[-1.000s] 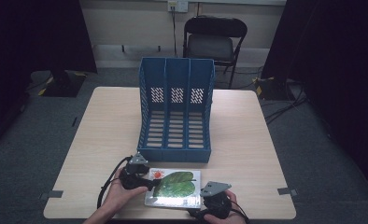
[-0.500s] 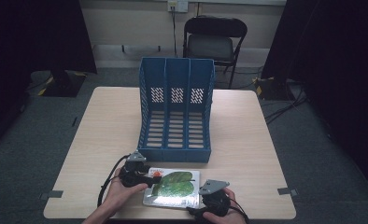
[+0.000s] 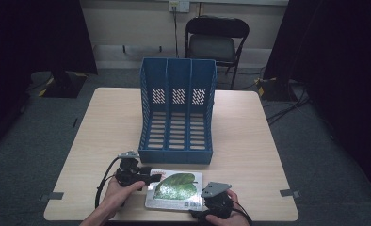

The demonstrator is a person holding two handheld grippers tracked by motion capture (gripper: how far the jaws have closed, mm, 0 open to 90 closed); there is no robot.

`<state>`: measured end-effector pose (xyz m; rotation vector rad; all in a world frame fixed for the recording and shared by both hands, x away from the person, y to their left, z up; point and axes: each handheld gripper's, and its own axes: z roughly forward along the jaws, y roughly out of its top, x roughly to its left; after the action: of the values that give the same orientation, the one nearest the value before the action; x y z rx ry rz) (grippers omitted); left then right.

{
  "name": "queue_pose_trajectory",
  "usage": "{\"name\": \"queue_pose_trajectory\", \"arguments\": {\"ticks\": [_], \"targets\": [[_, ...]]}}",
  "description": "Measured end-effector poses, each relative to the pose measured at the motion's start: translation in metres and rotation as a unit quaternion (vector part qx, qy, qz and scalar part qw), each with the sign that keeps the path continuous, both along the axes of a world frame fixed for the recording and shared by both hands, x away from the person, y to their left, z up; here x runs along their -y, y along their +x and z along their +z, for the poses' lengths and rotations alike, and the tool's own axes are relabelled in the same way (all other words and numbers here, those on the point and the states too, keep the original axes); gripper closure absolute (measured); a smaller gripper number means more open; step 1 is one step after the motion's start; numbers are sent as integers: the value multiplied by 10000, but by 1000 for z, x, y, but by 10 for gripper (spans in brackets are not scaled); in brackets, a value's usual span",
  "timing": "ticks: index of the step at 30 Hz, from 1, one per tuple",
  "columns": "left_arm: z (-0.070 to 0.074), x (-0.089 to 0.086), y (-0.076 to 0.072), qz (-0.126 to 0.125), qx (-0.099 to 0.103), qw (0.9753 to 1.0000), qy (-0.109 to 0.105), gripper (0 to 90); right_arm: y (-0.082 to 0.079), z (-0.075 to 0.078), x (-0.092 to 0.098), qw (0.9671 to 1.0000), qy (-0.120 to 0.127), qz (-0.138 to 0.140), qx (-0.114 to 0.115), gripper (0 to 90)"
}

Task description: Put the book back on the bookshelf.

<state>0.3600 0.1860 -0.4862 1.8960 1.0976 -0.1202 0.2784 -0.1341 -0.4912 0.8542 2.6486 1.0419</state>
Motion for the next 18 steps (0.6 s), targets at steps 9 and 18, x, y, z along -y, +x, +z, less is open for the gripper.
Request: {"name": "queue_pose_trajectory", "arguments": {"ticks": [9,18], "targets": [[-1,-2,-1,48,-106,9998,-187,318,-3,0,-1,9999,-116,64,69,117],[6,-4,-4,116,-10,9995,-305,323,-3,-2,-4,9996,-200,188,120,70]]}}
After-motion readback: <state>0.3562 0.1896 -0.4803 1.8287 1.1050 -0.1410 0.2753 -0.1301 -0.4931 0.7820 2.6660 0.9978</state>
